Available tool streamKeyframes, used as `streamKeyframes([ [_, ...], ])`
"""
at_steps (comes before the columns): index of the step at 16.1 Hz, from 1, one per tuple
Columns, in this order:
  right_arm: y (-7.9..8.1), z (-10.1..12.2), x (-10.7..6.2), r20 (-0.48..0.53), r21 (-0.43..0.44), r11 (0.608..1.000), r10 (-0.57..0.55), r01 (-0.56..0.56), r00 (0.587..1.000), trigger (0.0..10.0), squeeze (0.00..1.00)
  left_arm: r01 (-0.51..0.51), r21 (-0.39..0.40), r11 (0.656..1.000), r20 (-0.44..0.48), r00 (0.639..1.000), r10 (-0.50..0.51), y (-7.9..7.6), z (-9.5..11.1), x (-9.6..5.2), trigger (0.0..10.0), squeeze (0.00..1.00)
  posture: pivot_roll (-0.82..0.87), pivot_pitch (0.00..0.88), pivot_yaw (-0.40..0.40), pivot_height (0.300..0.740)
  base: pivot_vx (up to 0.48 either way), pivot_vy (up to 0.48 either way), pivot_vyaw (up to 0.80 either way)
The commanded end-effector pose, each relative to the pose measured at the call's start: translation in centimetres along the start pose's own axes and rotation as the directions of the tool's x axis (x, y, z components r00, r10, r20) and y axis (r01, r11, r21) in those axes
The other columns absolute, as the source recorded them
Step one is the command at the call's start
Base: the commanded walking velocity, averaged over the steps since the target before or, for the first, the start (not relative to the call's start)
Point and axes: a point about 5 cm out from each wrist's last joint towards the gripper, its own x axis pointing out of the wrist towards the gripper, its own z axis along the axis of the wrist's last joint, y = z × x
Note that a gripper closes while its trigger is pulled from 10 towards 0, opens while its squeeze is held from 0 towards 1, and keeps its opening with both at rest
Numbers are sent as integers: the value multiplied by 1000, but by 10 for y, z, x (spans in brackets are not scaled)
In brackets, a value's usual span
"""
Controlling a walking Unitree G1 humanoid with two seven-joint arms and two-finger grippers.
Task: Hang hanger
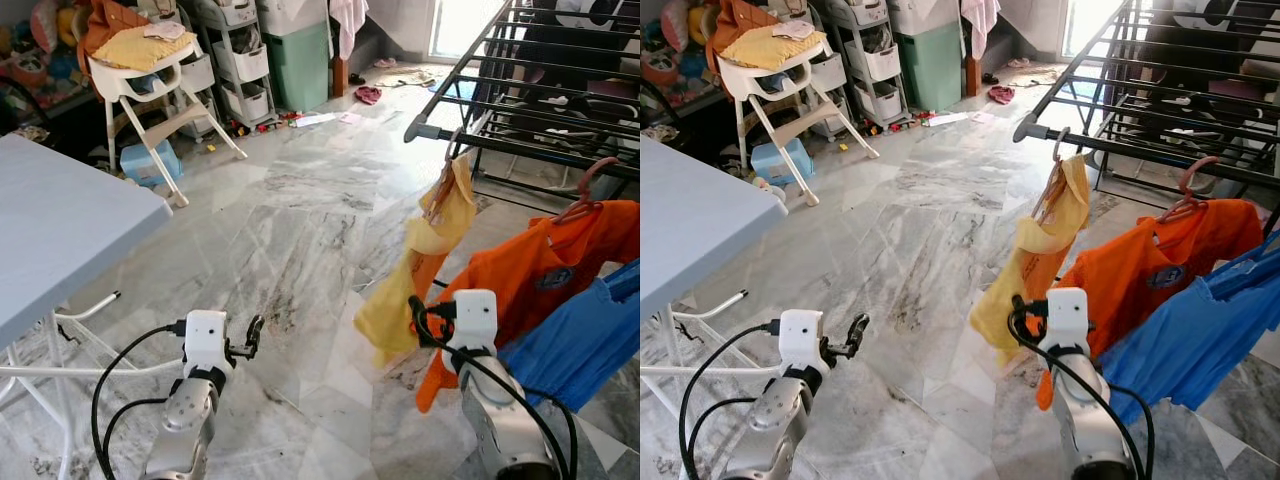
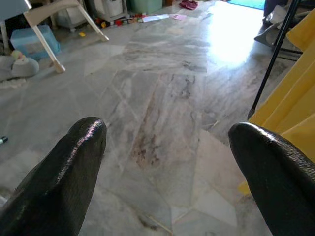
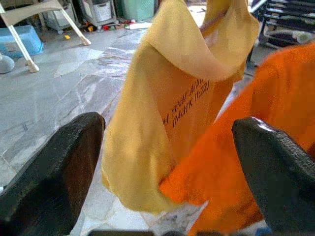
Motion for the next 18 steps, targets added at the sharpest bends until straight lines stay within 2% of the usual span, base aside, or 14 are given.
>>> streamKeyframes([
  [1,2,5,3,17,-14,1000,15,-15,1000,10000,0,-29,-17,999,6,1000,30,8,0,-3,10000,0,-121,0,72,740,0,0,0],
  [4,5,7,6,19,-48,998,48,-47,999,10000,0,-53,3,999,-10,999,53,10,-11,-13,10000,0,-109,0,50,740,0,0,0],
  [11,9,8,7,17,-63,995,77,-76,997,10000,0,-59,15,998,15,998,59,4,-9,-13,10000,0,-100,0,24,740,0,0,0],
  [13,2,8,6,20,-18,999,41,-41,999,10000,0,-58,40,998,55,997,56,5,-3,-15,10000,0,-96,0,28,740,0,0,0],
  [15,-12,6,-1,20,75,996,-46,44,999,10000,0,-60,52,997,108,993,54,5,6,-19,10000,0,-97,0,37,740,0,0,0],
  [16,-20,4,-11,27,85,993,-84,82,996,10000,0,-83,74,994,141,987,72,7,8,-26,10000,0,-103,0,46,740,0,0,0],
  [18,-26,4,-25,53,78,992,-108,104,993,10000,0,-71,67,995,180,982,58,4,5,-40,10000,0,-112,0,57,740,0,0,0],
])
